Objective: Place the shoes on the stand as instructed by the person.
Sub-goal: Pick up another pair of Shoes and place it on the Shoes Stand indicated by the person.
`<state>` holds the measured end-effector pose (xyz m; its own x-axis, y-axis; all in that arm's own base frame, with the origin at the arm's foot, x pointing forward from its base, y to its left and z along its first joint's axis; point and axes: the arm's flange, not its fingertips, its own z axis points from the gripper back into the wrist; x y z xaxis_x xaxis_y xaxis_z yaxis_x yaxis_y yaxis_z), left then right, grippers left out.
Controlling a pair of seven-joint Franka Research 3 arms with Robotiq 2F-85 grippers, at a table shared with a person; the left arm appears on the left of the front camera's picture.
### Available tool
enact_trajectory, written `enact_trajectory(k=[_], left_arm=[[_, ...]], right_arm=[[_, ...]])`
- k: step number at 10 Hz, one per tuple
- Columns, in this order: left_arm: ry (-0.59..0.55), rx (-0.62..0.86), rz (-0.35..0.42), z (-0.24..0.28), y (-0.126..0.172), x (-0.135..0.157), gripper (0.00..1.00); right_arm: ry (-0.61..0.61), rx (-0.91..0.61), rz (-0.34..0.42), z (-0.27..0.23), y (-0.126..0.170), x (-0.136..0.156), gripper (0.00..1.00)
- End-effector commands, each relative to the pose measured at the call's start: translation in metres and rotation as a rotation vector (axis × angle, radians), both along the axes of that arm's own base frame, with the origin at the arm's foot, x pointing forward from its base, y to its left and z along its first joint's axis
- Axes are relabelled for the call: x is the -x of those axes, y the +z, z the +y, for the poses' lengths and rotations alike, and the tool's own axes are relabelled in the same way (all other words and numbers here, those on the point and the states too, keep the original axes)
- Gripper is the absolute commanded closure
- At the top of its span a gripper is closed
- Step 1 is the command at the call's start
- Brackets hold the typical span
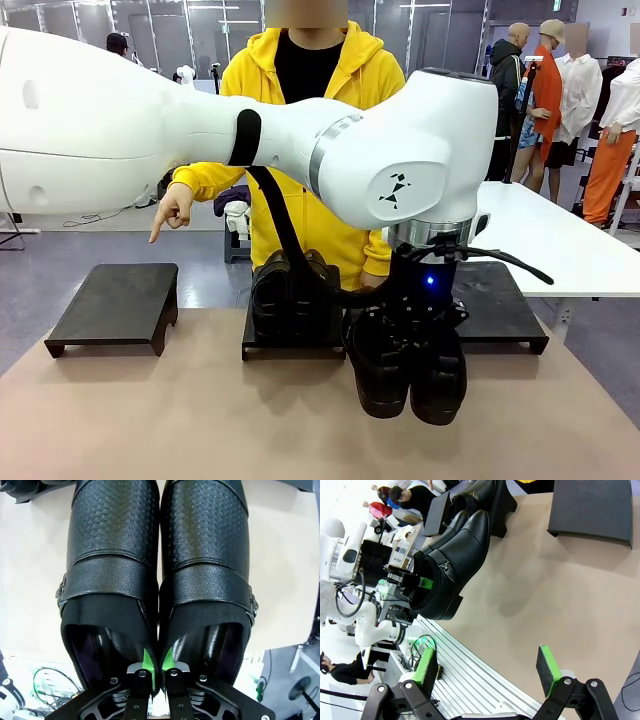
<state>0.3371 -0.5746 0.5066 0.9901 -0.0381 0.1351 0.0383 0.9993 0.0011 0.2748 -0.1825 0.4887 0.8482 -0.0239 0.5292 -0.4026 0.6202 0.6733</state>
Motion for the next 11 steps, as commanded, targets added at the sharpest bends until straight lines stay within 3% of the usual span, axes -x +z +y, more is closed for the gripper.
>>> enact_trajectory(k=[1, 5, 6, 8, 11], left_arm=[[0.01, 0.005, -0.008, 0.004, 0.007, -0.003, 1.0], [0.01, 0.005, -0.008, 0.004, 0.007, -0.003, 1.0], [0.01, -0.002, 0.003, 0.003, -0.002, -0.006, 0.93], [-0.067, -0.017, 0.017, 0.047, 0.019, -0.023, 0.93], [-0.062, 0.016, -0.021, 0.153, 0.044, -0.029, 0.93]], right_arm=[[0.006, -0.012, -0.019, -0.001, 0.0, 0.0, 0.0], [0.006, -0.012, -0.019, -0.001, 0.0, 0.0, 0.0], [0.006, -0.012, -0.019, -0.001, 0.0, 0.0, 0.0], [0.006, -0.012, -0.019, -0.001, 0.0, 0.0, 0.0], [0.006, -0.012, -0.019, -0.001, 0.0, 0.0, 0.0]])
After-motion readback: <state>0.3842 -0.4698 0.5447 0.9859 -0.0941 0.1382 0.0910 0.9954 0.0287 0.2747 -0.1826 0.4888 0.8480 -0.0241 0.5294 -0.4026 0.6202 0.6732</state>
